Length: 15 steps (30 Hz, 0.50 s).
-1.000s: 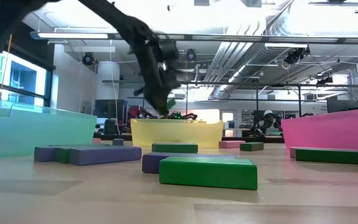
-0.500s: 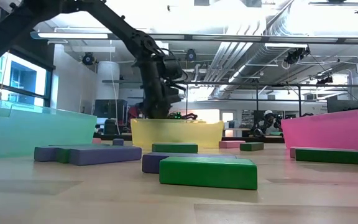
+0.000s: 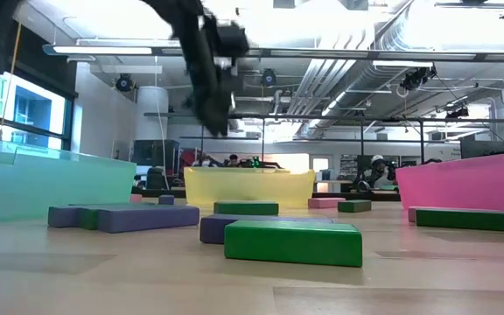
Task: Sort blocks
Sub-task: Put the pink block into the blue bin
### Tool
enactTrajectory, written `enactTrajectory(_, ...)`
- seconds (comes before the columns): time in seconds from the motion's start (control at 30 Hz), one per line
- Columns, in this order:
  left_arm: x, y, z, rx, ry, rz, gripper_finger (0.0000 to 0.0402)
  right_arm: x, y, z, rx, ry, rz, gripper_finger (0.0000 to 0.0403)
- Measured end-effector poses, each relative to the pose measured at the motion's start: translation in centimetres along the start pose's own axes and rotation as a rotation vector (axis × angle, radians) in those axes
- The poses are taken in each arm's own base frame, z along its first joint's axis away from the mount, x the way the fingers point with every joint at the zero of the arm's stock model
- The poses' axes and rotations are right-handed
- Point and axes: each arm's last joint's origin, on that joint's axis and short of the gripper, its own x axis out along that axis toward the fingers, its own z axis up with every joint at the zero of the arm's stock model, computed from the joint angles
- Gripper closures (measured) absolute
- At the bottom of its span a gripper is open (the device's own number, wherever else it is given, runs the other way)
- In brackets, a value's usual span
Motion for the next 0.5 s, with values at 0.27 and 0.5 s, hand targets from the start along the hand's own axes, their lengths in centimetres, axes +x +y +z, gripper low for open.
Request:
enactTrajectory(0.27, -10.6, -12.3, -6.6, 0.258, -0.267, -0.058, 0.0284, 1.4, 1.8, -2.6, -0.059, 0.045, -0.048, 0.0215)
enactTrajectory(0.5, -15.3, -20.5, -14.0, 0.346, -0.462, -0.054, 0.0292, 3.3, 2.3, -3.8, -0.109, 0.077, -0.107, 0.0215)
